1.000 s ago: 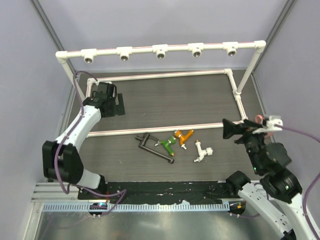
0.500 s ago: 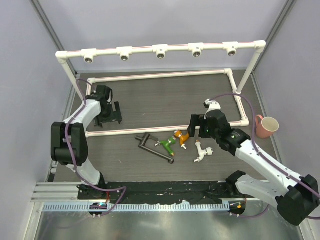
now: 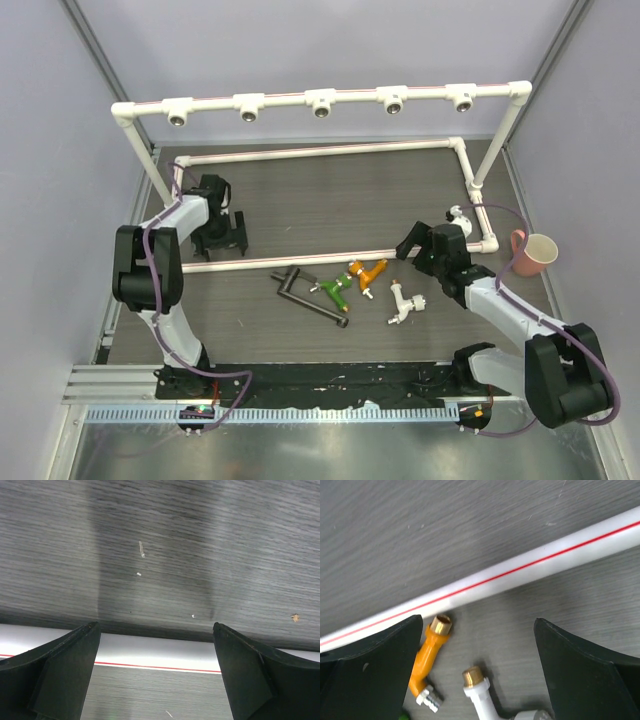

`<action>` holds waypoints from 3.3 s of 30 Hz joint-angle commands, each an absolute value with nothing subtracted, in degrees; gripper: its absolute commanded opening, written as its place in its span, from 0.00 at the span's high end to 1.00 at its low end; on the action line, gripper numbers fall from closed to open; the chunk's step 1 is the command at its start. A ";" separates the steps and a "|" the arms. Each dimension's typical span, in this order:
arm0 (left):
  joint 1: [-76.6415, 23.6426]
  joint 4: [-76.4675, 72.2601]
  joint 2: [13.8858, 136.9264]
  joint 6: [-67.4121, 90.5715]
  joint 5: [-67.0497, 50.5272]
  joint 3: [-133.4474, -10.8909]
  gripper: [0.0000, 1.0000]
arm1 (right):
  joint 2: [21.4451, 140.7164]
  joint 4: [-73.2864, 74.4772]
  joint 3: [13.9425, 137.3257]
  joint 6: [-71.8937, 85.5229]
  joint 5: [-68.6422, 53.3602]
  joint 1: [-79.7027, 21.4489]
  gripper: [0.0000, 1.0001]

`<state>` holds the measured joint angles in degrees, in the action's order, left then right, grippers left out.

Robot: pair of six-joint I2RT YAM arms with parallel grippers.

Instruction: Install the water faucets

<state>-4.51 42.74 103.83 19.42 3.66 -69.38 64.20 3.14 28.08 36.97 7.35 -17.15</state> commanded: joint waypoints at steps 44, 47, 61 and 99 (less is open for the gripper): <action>-7.56 44.65 81.21 23.91 10.44 -57.74 0.00 | 67.43 -1.15 41.40 27.69 -3.25 -12.48 0.00; -7.21 43.25 84.45 23.82 16.43 -61.60 0.00 | 61.71 -0.70 38.77 27.77 -4.74 -12.48 0.00; 6.06 36.30 104.24 27.95 16.70 -73.65 0.00 | 47.90 4.30 32.35 26.54 -7.64 -12.39 0.00; 15.12 31.55 67.18 39.99 -7.55 -48.54 0.00 | 58.62 0.36 23.39 38.23 -3.24 -7.21 0.00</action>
<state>16.10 31.46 73.28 39.07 -2.87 -54.15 57.19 5.34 25.93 34.22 -2.63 -8.78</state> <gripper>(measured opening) 0.997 0.996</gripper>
